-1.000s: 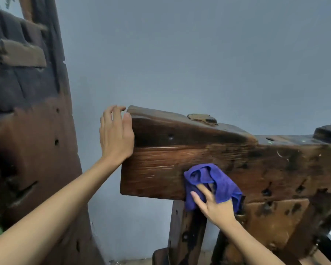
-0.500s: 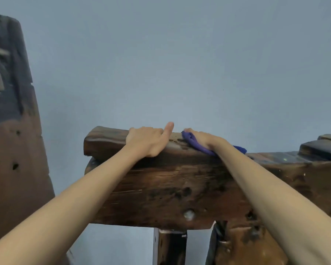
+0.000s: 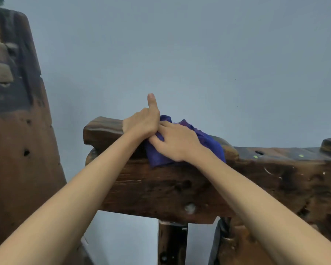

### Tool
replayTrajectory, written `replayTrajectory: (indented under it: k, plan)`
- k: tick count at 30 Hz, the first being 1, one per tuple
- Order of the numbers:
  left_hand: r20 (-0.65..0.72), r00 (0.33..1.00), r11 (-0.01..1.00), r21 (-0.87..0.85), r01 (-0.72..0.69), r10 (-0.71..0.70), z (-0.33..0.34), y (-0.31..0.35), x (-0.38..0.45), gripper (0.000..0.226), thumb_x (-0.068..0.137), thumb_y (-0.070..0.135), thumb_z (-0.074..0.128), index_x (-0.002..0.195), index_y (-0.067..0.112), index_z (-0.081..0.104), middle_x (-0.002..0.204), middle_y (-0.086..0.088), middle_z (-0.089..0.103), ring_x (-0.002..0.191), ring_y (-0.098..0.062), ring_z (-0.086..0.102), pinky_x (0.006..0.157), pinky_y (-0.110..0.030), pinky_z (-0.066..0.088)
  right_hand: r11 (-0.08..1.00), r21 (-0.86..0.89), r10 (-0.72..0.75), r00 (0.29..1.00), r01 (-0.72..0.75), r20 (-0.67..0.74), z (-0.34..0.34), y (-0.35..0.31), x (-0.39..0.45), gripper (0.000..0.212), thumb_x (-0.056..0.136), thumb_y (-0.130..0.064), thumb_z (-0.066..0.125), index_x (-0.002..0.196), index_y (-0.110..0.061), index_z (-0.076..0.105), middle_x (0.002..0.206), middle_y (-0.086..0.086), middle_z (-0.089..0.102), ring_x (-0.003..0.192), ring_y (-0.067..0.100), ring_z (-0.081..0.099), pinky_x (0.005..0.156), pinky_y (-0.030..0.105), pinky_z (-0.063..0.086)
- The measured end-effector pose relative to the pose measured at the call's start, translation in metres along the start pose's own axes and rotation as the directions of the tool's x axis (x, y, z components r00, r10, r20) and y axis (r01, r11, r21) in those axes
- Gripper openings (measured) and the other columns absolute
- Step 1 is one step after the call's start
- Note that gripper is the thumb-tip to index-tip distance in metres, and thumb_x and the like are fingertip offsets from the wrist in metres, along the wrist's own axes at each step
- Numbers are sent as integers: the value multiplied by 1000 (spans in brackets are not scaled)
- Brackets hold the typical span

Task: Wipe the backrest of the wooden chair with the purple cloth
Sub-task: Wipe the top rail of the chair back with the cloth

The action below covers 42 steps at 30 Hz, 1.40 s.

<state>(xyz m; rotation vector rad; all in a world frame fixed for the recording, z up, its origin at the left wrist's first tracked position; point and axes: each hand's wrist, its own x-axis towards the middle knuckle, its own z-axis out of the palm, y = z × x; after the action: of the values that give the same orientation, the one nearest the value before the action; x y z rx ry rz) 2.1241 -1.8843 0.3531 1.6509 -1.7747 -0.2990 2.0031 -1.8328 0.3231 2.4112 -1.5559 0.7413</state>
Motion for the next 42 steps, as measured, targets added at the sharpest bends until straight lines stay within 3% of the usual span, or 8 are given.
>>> replayTrajectory:
  k: [5, 10, 15, 19, 27, 34, 38, 42]
  plan:
    - [83, 986, 933, 320, -163, 144, -13, -9, -8, 31, 105, 28, 17, 102, 19, 47, 136, -13, 58, 111, -35, 54, 85, -44, 36, 962, 3, 256, 906, -273, 337, -12, 72, 46, 52, 105, -53, 21, 129, -27, 59, 140, 3, 59, 123, 28, 54, 109, 50, 38]
    - [176, 971, 846, 481, -230, 164, -1, -10, -6, 56, 100, 51, 22, 132, 21, 56, 142, -11, 56, 127, -32, 51, 92, -47, 39, 920, -93, 388, 918, -380, 81, -16, 106, -15, 55, 100, -56, 10, 110, -35, 60, 130, 3, 65, 109, 32, 59, 93, 46, 42]
    - [183, 974, 811, 543, -216, 137, 4, -6, -6, 65, 96, 59, 22, 139, 20, 51, 142, -13, 57, 128, -35, 53, 84, -44, 32, 971, -129, 105, 843, -202, -528, 71, 71, -119, 47, 99, -42, 45, 145, -37, 51, 153, -1, 48, 138, 27, 45, 114, 48, 33]
    - [128, 974, 786, 576, -225, 185, 7, -5, -9, 60, 95, 57, 28, 131, 18, 57, 127, -13, 64, 114, -35, 58, 76, -40, 34, 997, -81, -27, 928, -4, -372, 185, 56, -184, 28, 88, -28, 60, 114, -30, 70, 121, 1, 67, 97, 31, 70, 63, 36, 56]
    - [33, 982, 805, 567, -173, 189, 11, -3, -10, 56, 95, 55, 27, 117, 17, 62, 120, -14, 68, 106, -36, 61, 75, -40, 32, 939, -185, -343, 839, 290, -423, 138, 64, -129, 45, 86, -34, 64, 131, -34, 64, 143, -3, 59, 111, 27, 67, 88, 40, 57]
    - [57, 989, 816, 560, -147, 140, 12, 1, -11, 45, 95, 49, 32, 117, 25, 62, 138, -7, 62, 125, -32, 57, 92, -43, 37, 925, -375, -301, 730, 65, -614, 105, 74, -87, 62, 93, -39, 51, 153, -43, 38, 163, -2, 36, 151, 28, 31, 118, 52, 28]
    - [107, 987, 804, 571, -163, 124, 11, 0, -15, 60, 92, 69, 27, 140, 44, 53, 149, -3, 55, 134, -31, 52, 95, -44, 38, 850, -280, -481, 874, 446, -69, 155, 114, -169, 63, 101, -39, 43, 160, -40, 21, 157, -6, 46, 140, 22, 50, 103, 44, 52]
    - [95, 989, 749, 645, -149, 115, 20, 8, -26, 88, 77, 88, 15, 141, 43, 53, 143, -6, 57, 131, -30, 53, 96, -43, 39, 783, 50, -602, 735, 620, 312, 122, 143, -163, 59, 102, -10, 53, 156, -14, 30, 153, 11, 48, 136, 28, 53, 120, 24, 28]
